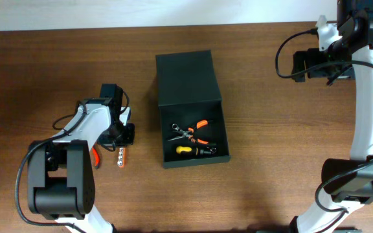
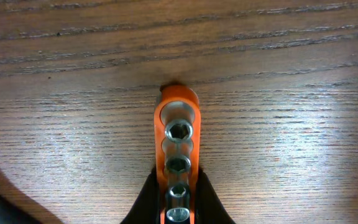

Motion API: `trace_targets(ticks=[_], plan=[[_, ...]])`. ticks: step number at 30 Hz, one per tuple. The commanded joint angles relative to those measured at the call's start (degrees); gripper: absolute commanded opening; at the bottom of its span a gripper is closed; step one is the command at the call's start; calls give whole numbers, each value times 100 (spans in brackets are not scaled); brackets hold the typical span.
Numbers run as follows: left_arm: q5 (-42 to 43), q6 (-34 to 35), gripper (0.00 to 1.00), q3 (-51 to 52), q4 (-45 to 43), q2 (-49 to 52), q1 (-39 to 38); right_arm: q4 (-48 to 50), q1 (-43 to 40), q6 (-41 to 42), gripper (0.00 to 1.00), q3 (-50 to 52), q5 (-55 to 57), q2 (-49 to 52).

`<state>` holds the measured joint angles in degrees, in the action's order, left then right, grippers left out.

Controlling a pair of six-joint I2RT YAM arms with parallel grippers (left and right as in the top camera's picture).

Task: Pack container
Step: 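Carry the socket rail into the green box and release it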

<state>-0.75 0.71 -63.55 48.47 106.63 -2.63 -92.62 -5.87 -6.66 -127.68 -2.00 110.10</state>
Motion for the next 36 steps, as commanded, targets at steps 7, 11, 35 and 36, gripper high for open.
trace_targets(ticks=[7,11,35,36], plan=[[138,-9,2,-1725,1294,-208,-393,-26,-22,-35,99,9,-72,-9],[142,-133,2,-3051,1759,-546,-863,-52,-22,-35,99,9,-72,-9],[140,-3206,2,-3248,1738,1202,-3460,-129,-22,-37,99,9,-72,-9],[140,-3204,2,-3248,1740,1329,-3460,-138,-22,-37,99,9,-72,-9]])
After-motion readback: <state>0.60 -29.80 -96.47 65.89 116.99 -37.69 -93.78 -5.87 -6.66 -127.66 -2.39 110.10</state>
